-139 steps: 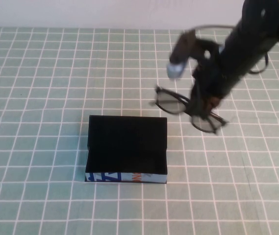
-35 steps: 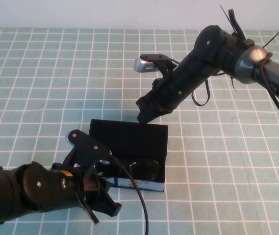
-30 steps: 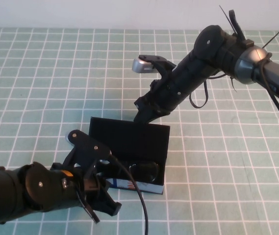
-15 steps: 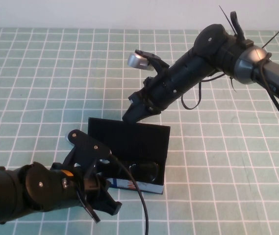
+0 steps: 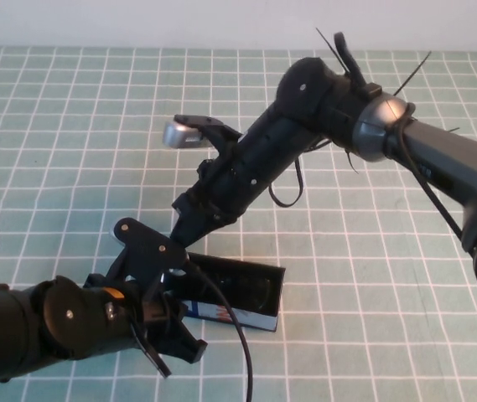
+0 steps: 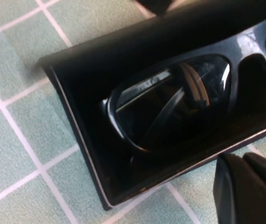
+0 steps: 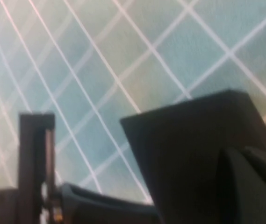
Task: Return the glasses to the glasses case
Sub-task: Close the glasses case
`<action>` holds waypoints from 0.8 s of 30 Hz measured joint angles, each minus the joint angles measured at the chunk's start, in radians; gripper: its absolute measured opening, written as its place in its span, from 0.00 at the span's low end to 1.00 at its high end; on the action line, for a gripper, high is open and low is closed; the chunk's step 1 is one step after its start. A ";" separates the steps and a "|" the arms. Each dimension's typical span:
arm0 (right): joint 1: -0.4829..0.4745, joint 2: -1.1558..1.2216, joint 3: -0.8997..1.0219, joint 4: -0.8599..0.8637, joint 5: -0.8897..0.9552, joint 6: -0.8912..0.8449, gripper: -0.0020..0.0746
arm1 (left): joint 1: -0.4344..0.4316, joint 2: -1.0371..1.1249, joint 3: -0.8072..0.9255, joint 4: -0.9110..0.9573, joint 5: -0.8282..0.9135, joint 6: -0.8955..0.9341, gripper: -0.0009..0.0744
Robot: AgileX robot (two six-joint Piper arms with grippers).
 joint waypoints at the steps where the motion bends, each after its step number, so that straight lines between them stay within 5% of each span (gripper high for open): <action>1: 0.007 -0.008 0.000 -0.033 0.000 0.015 0.01 | 0.000 0.000 0.000 0.000 -0.008 0.000 0.01; 16: 0.025 -0.046 0.108 -0.188 0.008 0.097 0.01 | 0.000 0.000 0.000 0.004 -0.008 0.008 0.01; 24: 0.020 -0.072 0.106 -0.196 0.008 0.070 0.01 | 0.000 0.000 0.000 0.106 0.186 0.251 0.01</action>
